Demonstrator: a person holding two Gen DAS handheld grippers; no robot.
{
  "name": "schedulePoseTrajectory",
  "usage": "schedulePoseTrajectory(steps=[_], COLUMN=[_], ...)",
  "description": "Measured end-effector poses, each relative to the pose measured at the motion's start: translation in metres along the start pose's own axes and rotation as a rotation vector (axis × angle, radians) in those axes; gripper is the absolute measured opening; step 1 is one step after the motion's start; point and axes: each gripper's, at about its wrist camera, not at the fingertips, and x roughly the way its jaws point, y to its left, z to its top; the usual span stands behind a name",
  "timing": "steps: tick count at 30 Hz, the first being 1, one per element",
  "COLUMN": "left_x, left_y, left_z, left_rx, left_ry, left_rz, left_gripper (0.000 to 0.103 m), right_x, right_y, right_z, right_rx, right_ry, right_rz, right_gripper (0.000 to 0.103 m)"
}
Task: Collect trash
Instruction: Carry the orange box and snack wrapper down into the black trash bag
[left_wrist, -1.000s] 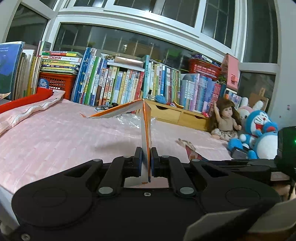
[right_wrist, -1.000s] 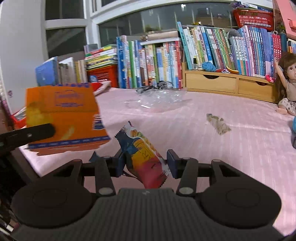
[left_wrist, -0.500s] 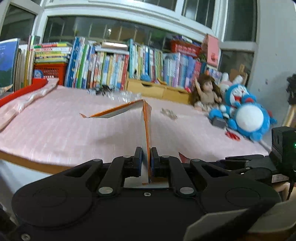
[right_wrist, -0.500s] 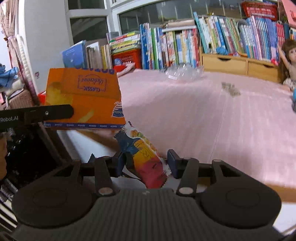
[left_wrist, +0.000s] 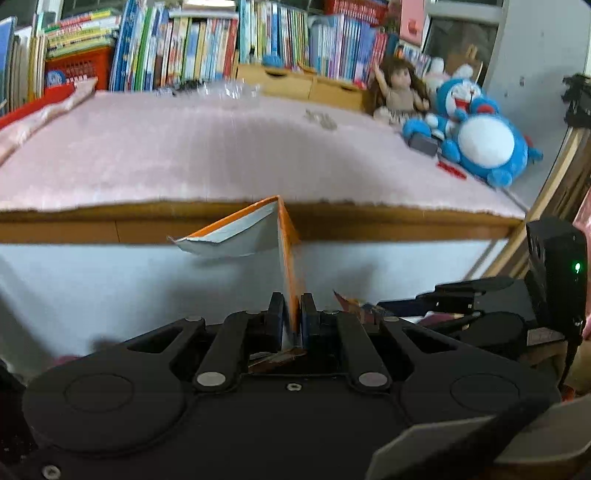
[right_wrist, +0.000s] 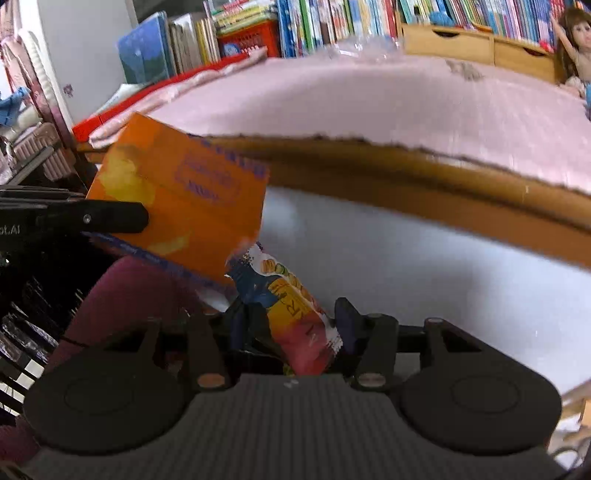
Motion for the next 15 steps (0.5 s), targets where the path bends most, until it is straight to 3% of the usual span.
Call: schedulePoseTrajectory(steps=[8,15], left_x=[0.028,0.048], left_y=[-0.004,-0.008], left_z=[-0.017,-0.03], left_rx=[0.01,0.005], left_ry=[0.127,0.188], left_rz=[0.018,0.014], left_gripper=[0.008,0.009], right_x=[0.009,0.014], right_y=[-0.002,-0.003], right_z=[-0.011,-0.023], right_rx=[0.024,0.064], right_ry=[0.058,0.088], right_rz=[-0.008,-0.005], right_gripper=[0.055,0.056])
